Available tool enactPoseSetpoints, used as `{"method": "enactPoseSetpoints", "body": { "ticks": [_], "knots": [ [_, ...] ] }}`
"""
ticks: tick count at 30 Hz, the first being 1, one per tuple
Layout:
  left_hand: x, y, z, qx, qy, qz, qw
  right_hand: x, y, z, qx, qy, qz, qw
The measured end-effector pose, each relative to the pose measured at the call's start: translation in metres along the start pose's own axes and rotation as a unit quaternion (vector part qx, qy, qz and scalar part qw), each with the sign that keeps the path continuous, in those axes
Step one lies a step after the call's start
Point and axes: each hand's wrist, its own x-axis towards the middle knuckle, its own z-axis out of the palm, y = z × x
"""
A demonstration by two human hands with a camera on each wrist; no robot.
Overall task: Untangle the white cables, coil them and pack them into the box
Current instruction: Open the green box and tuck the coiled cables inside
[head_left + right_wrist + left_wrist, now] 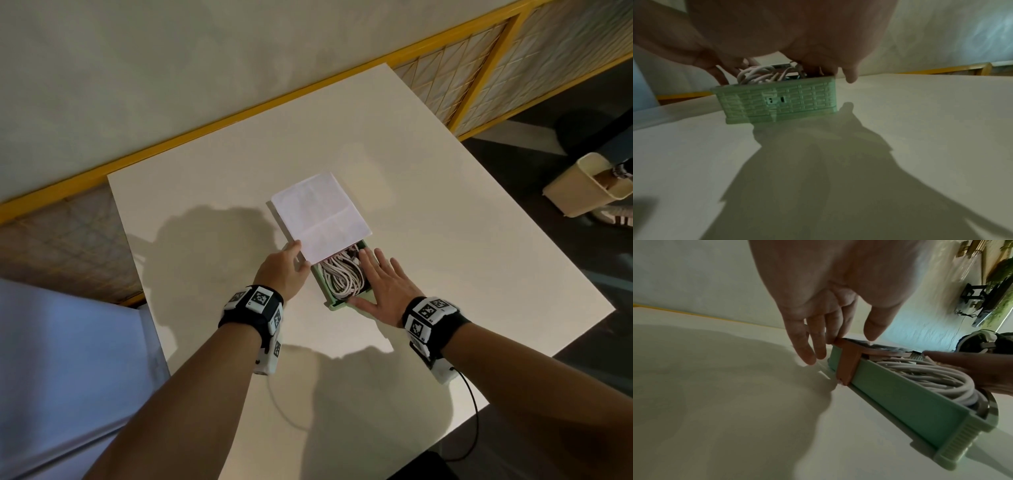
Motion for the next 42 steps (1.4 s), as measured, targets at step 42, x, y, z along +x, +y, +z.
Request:
{"method": "enactPoseSetpoints", "body": {
  "ticks": [42],
  "knots": [
    [0.009,0.002,0.009,0.026,0.019,-0.043,0.999,0.022,0.014,-0.005,0.049,0.218,-0.054,0.973]
  ]
}}
